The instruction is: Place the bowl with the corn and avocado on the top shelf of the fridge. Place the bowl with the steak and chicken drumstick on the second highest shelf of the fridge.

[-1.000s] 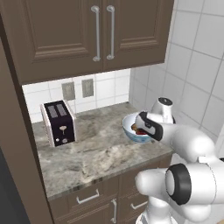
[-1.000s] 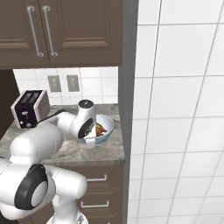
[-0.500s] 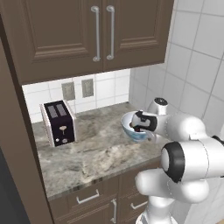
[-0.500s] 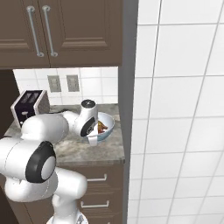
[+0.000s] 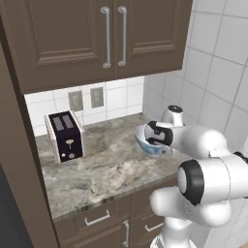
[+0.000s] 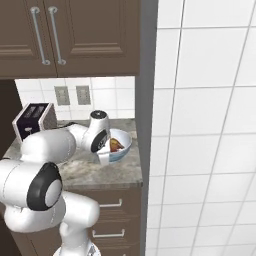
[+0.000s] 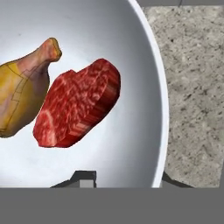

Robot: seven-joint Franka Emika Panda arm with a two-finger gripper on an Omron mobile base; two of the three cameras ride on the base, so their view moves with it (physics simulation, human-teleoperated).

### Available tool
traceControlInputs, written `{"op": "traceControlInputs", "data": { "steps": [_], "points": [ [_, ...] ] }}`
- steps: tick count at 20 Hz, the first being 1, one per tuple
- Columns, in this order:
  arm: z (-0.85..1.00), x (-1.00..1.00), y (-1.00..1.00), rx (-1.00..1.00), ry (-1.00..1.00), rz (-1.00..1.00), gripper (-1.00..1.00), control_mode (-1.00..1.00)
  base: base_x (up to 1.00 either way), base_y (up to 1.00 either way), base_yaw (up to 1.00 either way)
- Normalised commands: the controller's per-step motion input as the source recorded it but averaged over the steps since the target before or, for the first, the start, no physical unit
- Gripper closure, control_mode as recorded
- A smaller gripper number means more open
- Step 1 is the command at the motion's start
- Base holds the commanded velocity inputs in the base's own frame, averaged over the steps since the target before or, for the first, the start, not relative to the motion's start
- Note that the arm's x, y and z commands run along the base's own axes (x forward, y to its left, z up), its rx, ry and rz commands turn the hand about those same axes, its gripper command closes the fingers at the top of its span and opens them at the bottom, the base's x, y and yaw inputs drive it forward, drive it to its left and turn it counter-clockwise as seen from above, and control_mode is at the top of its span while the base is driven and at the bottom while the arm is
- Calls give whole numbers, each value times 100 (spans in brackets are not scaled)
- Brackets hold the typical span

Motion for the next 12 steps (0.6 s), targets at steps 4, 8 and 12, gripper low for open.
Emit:
{"op": "traceControlInputs", "data": {
  "steps": [4,8,12],
  "points": [
    [6,-93,0,0,-2,-1,100,-100,0,0,0],
    [64,-100,6,-1,-11,-3,100,-100,0,0,0],
    [94,-100,5,-1,-18,-6,100,-100,0,0,0]
  ]
}}
